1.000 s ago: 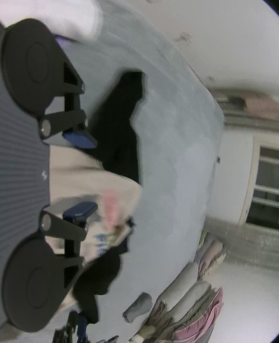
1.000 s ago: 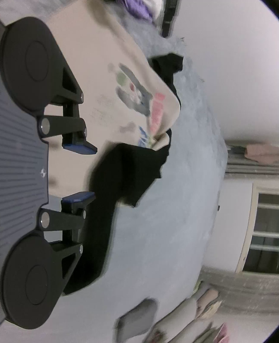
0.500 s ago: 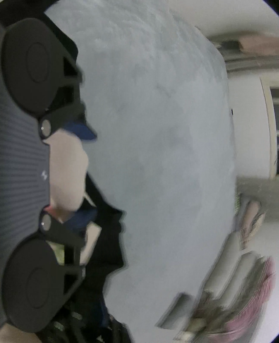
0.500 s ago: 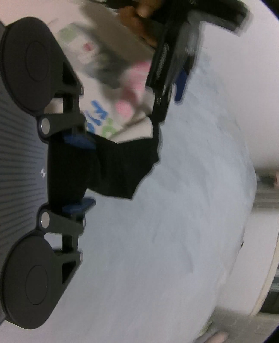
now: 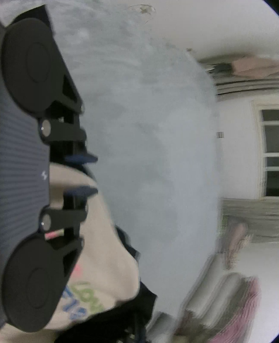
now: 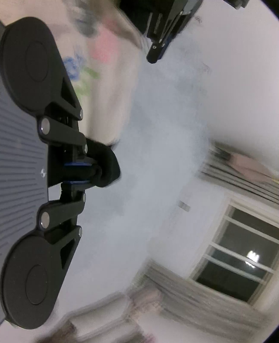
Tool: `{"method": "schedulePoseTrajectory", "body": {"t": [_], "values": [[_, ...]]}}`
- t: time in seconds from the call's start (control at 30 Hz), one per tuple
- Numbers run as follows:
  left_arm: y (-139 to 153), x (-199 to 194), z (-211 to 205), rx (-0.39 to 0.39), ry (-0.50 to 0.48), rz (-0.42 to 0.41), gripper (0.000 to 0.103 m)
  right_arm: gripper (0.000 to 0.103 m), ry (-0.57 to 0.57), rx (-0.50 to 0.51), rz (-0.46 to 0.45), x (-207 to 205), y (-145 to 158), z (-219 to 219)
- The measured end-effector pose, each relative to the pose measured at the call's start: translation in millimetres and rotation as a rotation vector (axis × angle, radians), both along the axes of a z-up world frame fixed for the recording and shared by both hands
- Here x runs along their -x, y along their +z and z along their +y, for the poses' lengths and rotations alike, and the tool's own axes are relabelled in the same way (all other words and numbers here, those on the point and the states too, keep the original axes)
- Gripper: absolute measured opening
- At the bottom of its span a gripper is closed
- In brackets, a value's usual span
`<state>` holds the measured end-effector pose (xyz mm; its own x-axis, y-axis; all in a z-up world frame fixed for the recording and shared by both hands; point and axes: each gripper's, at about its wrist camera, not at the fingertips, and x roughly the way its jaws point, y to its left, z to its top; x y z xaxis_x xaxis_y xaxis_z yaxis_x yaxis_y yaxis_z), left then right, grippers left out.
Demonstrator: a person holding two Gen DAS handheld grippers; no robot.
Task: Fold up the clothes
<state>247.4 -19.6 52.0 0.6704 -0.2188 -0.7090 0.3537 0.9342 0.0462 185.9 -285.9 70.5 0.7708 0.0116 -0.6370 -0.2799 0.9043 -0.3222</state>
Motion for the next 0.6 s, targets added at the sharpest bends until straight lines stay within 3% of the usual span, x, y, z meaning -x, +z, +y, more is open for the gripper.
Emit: {"method": "schedulePoseTrajectory", "body": {"t": [0.07,0.2,0.3,0.37,0.4,0.43,0.5,0.6], "values": [[-10,-2,9,0.010,0.021,0.006,0.040,0.011,-0.020,-0.004,0.116,-5,-24,-11],[-7,-16,7,0.064,0.062,-0.022,0.044,0.011,0.004,0.013,0.139,1,-43,-19],[2,-27,3,0.127,0.042,-0.034,0.058,0.033,0.017,-0.124,0.101,-3,-21,-30],[-6,-34,-2,0.110,0.033,-0.001,0.061,0.048,-0.005,-0.253,0.087,-12,-9,-40],[-12,-37,-5,0.095,0.029,0.019,0.057,0.049,-0.028,-0.305,0.094,-20,-8,-42],[-18,-40,-8,0.080,0.025,0.040,0.039,0.049,-0.050,-0.358,0.102,-28,-7,-45],[-22,-33,-15,0.047,-0.012,0.040,0.016,0.049,-0.076,-0.358,0.128,-40,-15,-41],[-25,-16,-24,-0.001,-0.072,0.026,0.008,0.048,-0.014,-0.228,0.180,-52,-33,-21]]}}
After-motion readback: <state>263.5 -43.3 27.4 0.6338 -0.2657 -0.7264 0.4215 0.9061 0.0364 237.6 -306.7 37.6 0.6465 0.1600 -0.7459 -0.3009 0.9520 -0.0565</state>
